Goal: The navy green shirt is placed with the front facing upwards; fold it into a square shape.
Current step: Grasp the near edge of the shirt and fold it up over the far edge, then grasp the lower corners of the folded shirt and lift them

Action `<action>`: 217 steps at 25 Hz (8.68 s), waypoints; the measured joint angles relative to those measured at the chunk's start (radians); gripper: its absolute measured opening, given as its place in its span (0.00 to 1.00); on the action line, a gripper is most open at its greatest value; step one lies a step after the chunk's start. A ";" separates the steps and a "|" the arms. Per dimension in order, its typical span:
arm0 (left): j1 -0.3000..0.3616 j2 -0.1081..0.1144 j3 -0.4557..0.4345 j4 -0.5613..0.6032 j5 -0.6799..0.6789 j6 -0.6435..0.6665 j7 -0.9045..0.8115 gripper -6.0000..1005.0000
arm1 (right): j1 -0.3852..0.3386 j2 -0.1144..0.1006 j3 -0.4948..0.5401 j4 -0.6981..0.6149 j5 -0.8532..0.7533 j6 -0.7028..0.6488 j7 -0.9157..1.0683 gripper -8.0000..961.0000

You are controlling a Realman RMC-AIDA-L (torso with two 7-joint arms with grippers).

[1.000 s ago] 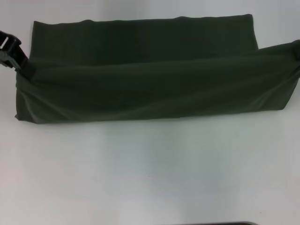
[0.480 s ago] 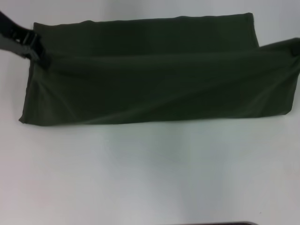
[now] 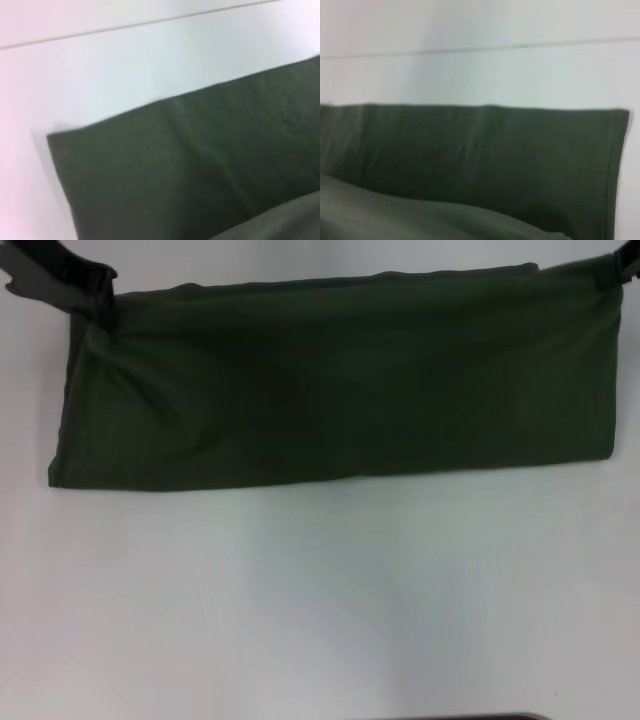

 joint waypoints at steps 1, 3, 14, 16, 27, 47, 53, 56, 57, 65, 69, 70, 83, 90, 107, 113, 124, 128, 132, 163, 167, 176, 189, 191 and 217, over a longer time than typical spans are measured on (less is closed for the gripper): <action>-0.002 -0.007 0.000 0.000 0.011 -0.012 -0.002 0.03 | 0.003 0.005 -0.006 0.000 -0.003 0.020 0.002 0.08; -0.009 -0.033 0.004 -0.001 0.047 -0.053 -0.010 0.03 | 0.007 0.016 -0.024 0.001 -0.010 0.058 0.004 0.08; -0.066 -0.113 0.013 0.040 0.236 -0.218 -0.093 0.03 | 0.047 0.103 -0.092 0.018 -0.183 0.276 0.020 0.08; -0.072 -0.113 0.017 0.044 0.254 -0.226 -0.111 0.03 | 0.054 0.110 -0.097 0.023 -0.194 0.307 0.030 0.08; -0.087 -0.135 0.020 0.059 0.285 -0.281 -0.138 0.03 | 0.074 0.156 -0.140 0.027 -0.203 0.433 0.043 0.08; -0.097 -0.131 0.020 0.091 0.287 -0.339 -0.167 0.03 | 0.085 0.169 -0.180 0.092 -0.207 0.566 0.044 0.08; -0.096 -0.133 0.014 0.095 0.287 -0.349 -0.169 0.03 | 0.085 0.171 -0.194 0.094 -0.207 0.595 0.044 0.08; -0.097 -0.131 -0.004 0.105 0.288 -0.343 -0.186 0.03 | 0.085 0.172 -0.197 0.095 -0.207 0.600 0.044 0.10; -0.096 -0.130 -0.005 0.106 0.288 -0.341 -0.188 0.03 | 0.085 0.171 -0.197 0.097 -0.207 0.601 0.044 0.13; -0.091 -0.130 -0.007 0.100 0.290 -0.339 -0.189 0.28 | 0.103 0.161 -0.197 0.107 -0.217 0.601 0.052 0.35; -0.090 -0.128 -0.009 0.094 0.298 -0.346 -0.190 0.40 | 0.108 0.160 -0.197 0.108 -0.241 0.593 0.073 0.50; -0.090 -0.125 -0.012 0.094 0.299 -0.350 -0.190 0.42 | 0.108 0.158 -0.198 0.108 -0.244 0.588 0.076 0.51; -0.059 -0.057 -0.150 0.059 0.126 -0.329 -0.142 0.71 | 0.104 0.138 -0.165 0.092 -0.236 0.412 0.082 0.76; -0.051 -0.053 -0.145 0.058 0.090 -0.302 -0.113 0.80 | 0.103 0.135 -0.164 0.092 -0.236 0.391 0.082 0.96; 0.011 -0.022 -0.148 0.098 0.064 -0.089 -0.016 0.78 | 0.049 0.134 -0.155 0.092 -0.142 0.302 0.017 0.97; 0.051 -0.018 -0.140 0.094 0.071 -0.074 -0.022 0.78 | 0.024 0.130 -0.153 0.091 -0.084 0.280 -0.009 0.97; 0.113 -0.014 -0.135 0.100 0.097 -0.056 -0.029 0.78 | 0.006 0.127 -0.137 0.091 -0.063 0.257 -0.019 0.97; 0.117 -0.028 -0.135 0.114 0.144 -0.079 -0.035 0.78 | 0.009 0.127 -0.136 0.091 -0.063 0.252 -0.018 0.97; 0.117 -0.040 -0.135 0.136 0.152 -0.101 -0.034 0.77 | 0.010 0.127 -0.136 0.091 -0.063 0.252 -0.014 0.97; 0.099 -0.058 -0.110 0.175 0.155 -0.147 -0.041 0.36 | 0.009 0.123 -0.113 0.091 -0.063 0.247 -0.012 0.97; 0.100 -0.056 -0.110 0.170 0.155 -0.138 -0.041 0.28 | 0.010 0.123 -0.113 0.091 -0.063 0.246 -0.010 0.97; 0.115 -0.043 -0.111 0.143 0.157 -0.091 -0.040 0.05 | 0.012 0.123 -0.113 0.091 -0.063 0.243 -0.009 0.97; 0.142 -0.049 -0.113 0.094 0.150 -0.082 -0.017 0.05 | 0.011 0.123 -0.113 0.091 -0.063 0.242 -0.008 0.97; 0.142 -0.048 -0.122 0.070 0.145 -0.076 -0.014 0.06 | 0.009 0.121 -0.113 0.091 -0.063 0.242 -0.008 0.97; 0.131 -0.081 -0.087 0.091 0.145 -0.095 -0.023 0.84 | 0.008 0.117 -0.110 0.097 -0.063 0.240 -0.008 0.97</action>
